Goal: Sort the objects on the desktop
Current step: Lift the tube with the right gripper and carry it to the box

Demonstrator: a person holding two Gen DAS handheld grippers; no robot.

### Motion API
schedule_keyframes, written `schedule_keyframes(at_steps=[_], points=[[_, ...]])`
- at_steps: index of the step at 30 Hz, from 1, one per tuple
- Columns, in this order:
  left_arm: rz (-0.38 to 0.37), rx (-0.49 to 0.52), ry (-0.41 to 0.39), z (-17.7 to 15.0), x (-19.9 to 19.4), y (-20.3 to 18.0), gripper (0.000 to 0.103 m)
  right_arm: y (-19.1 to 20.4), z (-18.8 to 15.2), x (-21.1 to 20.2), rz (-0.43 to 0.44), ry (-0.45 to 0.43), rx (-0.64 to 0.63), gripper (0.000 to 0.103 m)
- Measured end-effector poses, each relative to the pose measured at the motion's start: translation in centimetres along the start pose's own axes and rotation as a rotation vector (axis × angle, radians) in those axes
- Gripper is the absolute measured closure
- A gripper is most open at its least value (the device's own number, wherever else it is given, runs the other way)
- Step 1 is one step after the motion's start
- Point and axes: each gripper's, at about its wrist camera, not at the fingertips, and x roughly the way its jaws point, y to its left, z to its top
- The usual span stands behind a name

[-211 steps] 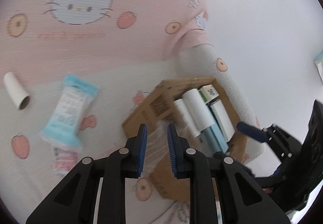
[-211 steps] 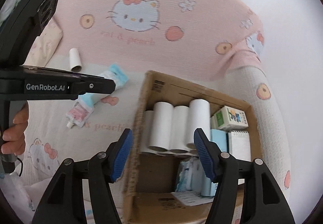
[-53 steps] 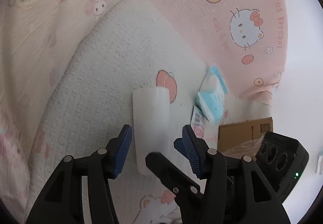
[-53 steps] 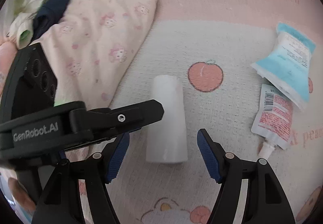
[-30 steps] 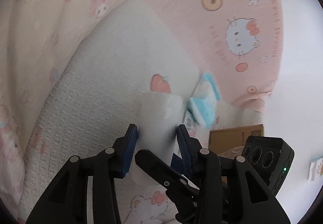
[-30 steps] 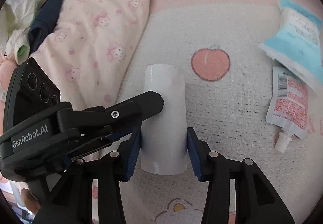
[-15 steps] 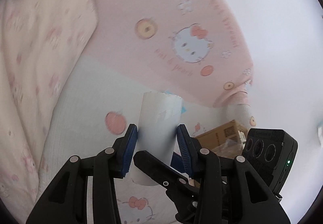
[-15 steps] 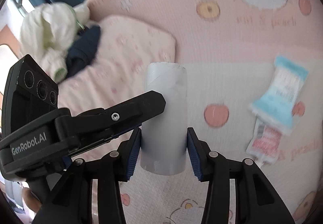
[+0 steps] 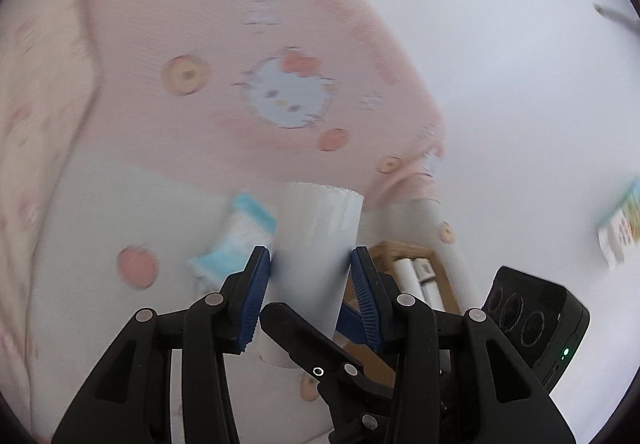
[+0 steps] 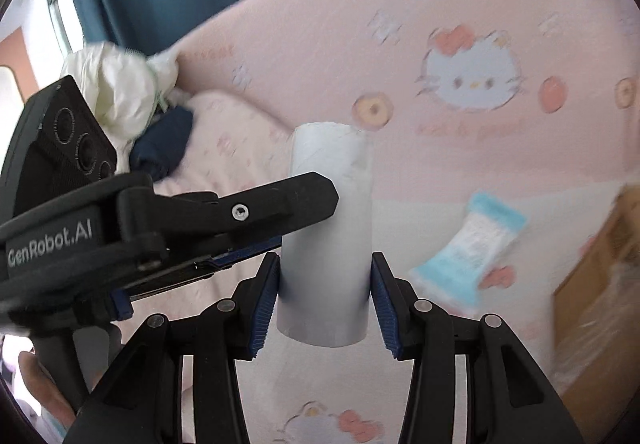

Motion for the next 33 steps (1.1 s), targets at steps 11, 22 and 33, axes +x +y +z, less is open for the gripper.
schedule_keyframes(at_steps=[11, 22, 33], points=[[-0.141, 0.176, 0.124, 2.0, 6.8, -11.1, 0.058, -6.8, 1.9, -7.8, -0.150, -0.177, 0.100, 0.060], [-0.193, 0.241, 0.174, -0.9, 12.0, -18.9, 0.058, -12.8, 1.7, -13.9, -0.247, -0.215, 0.171, 0.060], [-0.224, 0.239, 0.299, -1.5, 17.5, -21.9, 0.058, -16.9, 0.9, -15.5, -0.317, -0.129, 0.205, 0.060]])
